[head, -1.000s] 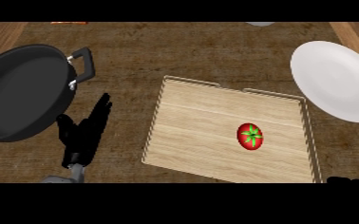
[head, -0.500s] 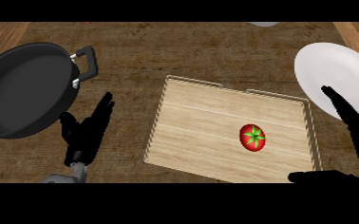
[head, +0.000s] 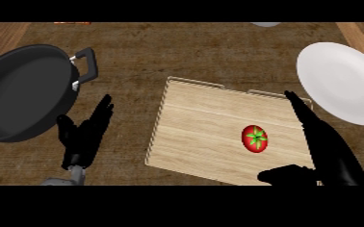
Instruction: Pick the tomato from the tray and place it in the plate
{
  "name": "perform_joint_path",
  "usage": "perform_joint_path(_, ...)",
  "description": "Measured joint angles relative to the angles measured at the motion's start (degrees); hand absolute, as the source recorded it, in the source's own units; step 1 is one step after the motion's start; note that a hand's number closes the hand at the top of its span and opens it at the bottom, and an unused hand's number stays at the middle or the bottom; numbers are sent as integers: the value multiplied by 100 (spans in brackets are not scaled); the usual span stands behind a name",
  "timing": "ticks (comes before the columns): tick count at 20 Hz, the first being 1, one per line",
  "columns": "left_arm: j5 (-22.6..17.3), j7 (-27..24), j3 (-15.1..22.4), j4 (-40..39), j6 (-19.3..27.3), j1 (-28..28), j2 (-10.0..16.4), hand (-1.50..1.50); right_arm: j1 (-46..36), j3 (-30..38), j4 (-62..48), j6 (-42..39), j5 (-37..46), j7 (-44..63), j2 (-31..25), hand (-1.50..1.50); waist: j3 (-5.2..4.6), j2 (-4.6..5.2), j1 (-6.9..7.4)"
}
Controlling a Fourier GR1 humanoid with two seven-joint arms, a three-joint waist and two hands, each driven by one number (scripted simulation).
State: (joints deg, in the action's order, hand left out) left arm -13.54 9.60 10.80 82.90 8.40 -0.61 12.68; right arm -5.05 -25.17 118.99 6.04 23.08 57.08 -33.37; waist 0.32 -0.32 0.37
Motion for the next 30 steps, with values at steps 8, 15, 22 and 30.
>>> perform_joint_path(8, 62, 99, -160, 47, -128, 27, -39, 0, -151, -164, -497, -245, 637, 49, 578, -150, 0, -2, -14)
perform_joint_path(15, 182, 20, -231, 45, -147, 69, -143, 0, -266, -186, -834, -526, 1104, 163, 916, -150, 4, -4, -23)
perform_joint_path(22, 261, 27, -304, 43, -229, 72, -238, 0, -139, -46, -1486, -627, 1224, -288, 1220, -150, 3, 0, -26)
perform_joint_path(30, 433, 37, -293, 41, -183, 65, -374, 0, -288, -165, -2000, -1015, 1451, -694, 1355, 150, -8, -17, -25)
